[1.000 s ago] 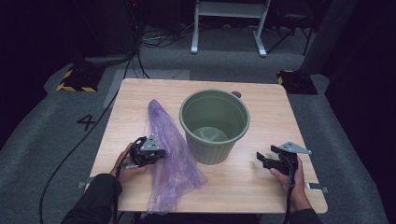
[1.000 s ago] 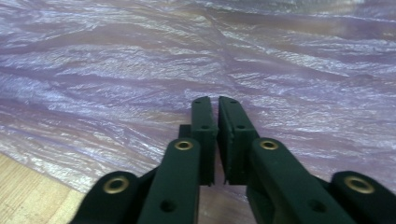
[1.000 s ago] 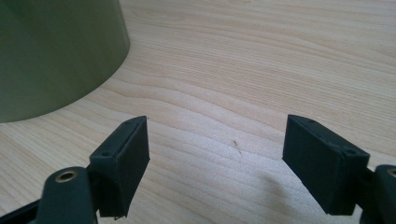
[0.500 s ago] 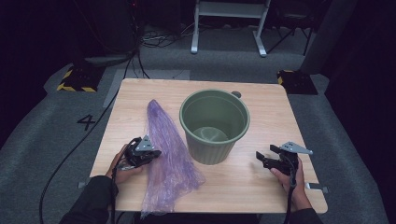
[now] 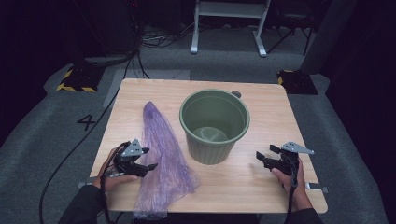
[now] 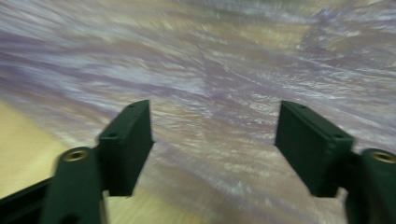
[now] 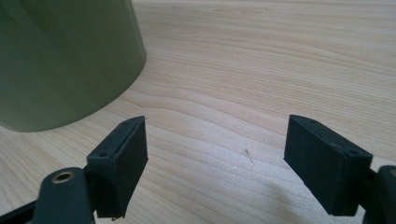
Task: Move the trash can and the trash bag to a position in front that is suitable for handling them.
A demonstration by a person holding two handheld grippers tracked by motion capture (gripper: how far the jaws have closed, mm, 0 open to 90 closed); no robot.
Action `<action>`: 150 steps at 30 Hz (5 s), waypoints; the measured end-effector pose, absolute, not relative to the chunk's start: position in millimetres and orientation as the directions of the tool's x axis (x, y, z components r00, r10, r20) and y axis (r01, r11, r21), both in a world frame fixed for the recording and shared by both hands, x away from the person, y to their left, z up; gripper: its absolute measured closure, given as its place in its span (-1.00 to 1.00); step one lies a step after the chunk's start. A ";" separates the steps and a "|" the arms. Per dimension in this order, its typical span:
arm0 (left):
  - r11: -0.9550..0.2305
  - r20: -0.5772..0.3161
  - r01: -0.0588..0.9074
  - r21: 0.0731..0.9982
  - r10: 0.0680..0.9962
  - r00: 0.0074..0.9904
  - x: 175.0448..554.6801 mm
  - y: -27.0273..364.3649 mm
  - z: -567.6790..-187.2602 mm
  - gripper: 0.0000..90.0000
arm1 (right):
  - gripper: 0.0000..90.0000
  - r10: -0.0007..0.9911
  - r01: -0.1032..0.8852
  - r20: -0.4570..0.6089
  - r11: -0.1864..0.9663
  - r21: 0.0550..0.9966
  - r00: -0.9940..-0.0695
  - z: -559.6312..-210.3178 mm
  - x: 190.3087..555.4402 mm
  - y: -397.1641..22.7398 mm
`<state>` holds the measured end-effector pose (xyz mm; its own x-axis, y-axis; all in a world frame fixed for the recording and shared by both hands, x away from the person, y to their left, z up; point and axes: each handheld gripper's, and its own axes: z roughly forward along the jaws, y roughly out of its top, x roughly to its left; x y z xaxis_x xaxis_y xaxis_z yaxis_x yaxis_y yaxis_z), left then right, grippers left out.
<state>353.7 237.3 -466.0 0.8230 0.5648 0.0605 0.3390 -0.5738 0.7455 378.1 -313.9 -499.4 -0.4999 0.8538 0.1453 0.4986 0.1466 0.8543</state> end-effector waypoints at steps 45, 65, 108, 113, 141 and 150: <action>-0.657 0.125 0.204 0.726 0.418 0.900 343.3 148.6 -459.6 -0.65 | -0.50 0.847 0.512 0.151 0.158 0.844 -0.510 -499.8 376.7 -314.6; -0.567 0.099 0.268 0.778 0.533 0.840 394.6 207.4 -462.6 -0.65 | -0.50 0.850 0.521 0.148 0.163 0.838 -0.505 -500.2 378.6 -313.5; -0.595 -0.029 0.310 0.741 0.433 0.901 386.2 181.6 -482.9 -0.62 | -0.50 0.783 0.479 0.130 0.231 0.847 -0.608 -490.8 363.0 -297.8; -0.619 -0.035 0.263 0.740 0.355 0.934 369.3 190.2 -472.0 -0.55 | -0.52 0.740 0.442 0.098 0.285 0.851 -0.665 -486.1 355.3 -283.1; -0.694 0.004 0.133 0.707 0.193 0.981 330.3 100.2 -499.4 -0.25 | -0.44 0.731 0.471 0.131 0.282 0.836 -0.670 -493.0 358.0 -288.9; -0.684 0.002 0.185 0.706 0.263 0.965 337.2 62.8 -499.5 -0.27 | -0.47 0.689 0.460 0.157 0.279 0.843 -0.708 -481.2 351.4 -284.5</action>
